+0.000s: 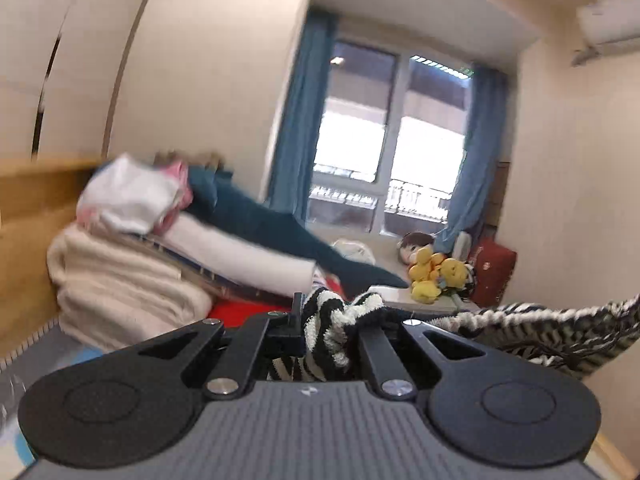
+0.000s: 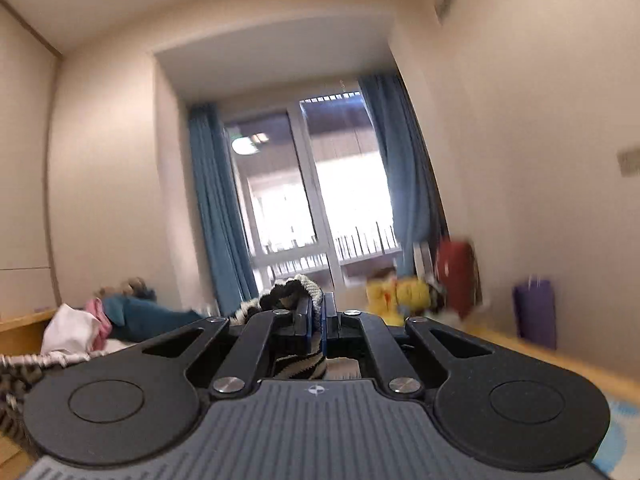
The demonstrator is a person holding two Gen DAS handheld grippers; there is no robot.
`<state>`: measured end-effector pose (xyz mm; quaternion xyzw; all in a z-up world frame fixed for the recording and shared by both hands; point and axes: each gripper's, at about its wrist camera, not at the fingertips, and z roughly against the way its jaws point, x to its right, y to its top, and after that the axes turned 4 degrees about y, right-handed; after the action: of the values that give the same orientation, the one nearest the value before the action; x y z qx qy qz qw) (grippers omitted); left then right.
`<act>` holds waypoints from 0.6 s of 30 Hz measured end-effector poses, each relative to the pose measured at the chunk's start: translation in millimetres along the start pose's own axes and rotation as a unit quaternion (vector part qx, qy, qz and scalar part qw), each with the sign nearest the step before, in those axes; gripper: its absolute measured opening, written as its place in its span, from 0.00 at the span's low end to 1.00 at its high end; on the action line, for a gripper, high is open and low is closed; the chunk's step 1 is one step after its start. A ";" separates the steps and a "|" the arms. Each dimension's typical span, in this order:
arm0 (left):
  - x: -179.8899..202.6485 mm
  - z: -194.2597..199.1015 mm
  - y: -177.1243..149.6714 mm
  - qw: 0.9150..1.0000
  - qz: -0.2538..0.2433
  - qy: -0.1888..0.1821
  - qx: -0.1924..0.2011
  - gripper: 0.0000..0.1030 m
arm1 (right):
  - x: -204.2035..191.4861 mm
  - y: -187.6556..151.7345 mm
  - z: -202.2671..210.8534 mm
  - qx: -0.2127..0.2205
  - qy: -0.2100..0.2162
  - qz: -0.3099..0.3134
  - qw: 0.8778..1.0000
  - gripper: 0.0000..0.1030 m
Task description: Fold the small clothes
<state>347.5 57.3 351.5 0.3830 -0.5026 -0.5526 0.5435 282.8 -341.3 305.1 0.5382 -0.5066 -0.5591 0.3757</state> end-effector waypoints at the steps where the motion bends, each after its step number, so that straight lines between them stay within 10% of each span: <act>1: -2.1 6.5 -7.8 1.000 -0.003 -0.001 -0.006 0.04 | 3.5 -1.4 16.1 -0.003 0.010 0.003 1.000 0.03; 8: -24.0 -4.1 -193.0 0.982 -0.084 0.024 -0.169 0.04 | 40.6 -144.6 76.2 -0.168 0.036 0.014 0.985 0.03; 13: -60.9 -6.7 -381.6 0.942 -0.118 0.039 -0.312 0.04 | 68.0 -300.6 116.3 -0.308 0.005 -0.015 0.951 0.03; 18: -83.3 14.9 -499.7 0.910 -0.129 0.048 -0.391 0.04 | 80.2 -422.2 174.0 -0.428 -0.040 -0.044 0.902 0.03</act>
<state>235.0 93.6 -141.4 0.2279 -0.1657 -0.7511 0.5970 153.5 -304.2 -138.6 0.3244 -0.2086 -0.7588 0.5249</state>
